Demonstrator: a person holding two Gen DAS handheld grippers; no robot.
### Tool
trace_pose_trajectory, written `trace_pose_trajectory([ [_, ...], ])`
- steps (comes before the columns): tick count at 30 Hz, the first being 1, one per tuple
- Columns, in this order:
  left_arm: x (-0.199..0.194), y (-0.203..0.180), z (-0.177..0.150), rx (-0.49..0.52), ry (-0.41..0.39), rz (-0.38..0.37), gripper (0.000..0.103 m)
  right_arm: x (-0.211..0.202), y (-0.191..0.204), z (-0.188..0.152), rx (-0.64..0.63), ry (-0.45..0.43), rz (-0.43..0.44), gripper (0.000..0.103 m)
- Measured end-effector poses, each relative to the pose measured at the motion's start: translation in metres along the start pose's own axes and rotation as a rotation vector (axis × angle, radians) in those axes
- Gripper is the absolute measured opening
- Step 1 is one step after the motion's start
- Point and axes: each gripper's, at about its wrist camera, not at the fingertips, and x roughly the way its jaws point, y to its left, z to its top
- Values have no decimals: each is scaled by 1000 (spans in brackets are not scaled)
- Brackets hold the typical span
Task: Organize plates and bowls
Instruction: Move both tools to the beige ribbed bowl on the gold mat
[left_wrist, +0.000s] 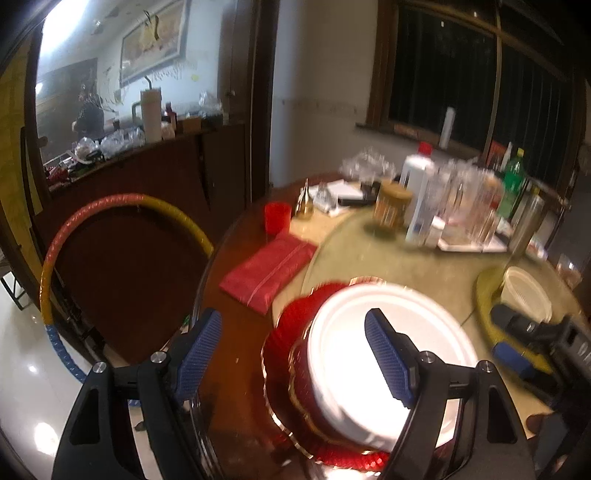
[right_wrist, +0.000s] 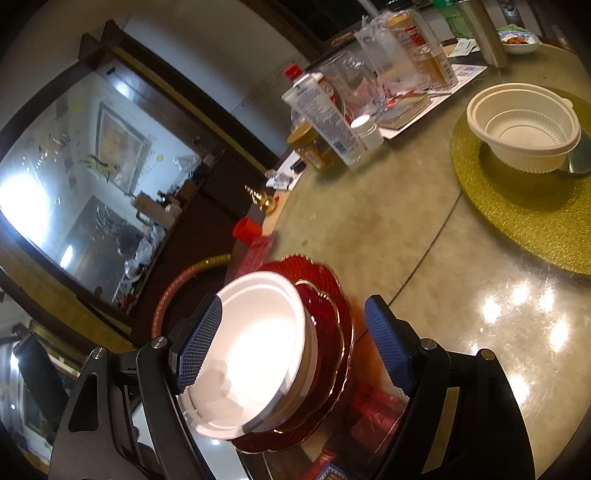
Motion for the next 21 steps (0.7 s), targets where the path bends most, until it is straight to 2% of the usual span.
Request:
trace_pose_trajectory([
  [5, -23, -17, 18, -16, -105, -97, 83, -15, -6, 7, 40, -63, 17, 81],
  [8, -28, -41, 28, 1, -112, -190, 84, -31, -13, 18, 89, -104, 11, 81],
  [12, -19, -86, 39, 8, -46, -323, 84, -73, -39, 43, 183, -177, -5, 81],
  [16, -2, -150, 38, 64, 33, -437, 84, -119, -94, 62, 351, -277, -93, 81],
  [21, 36, -213, 24, 113, 142, -470, 84, -142, -158, 82, 534, -282, -119, 81],
])
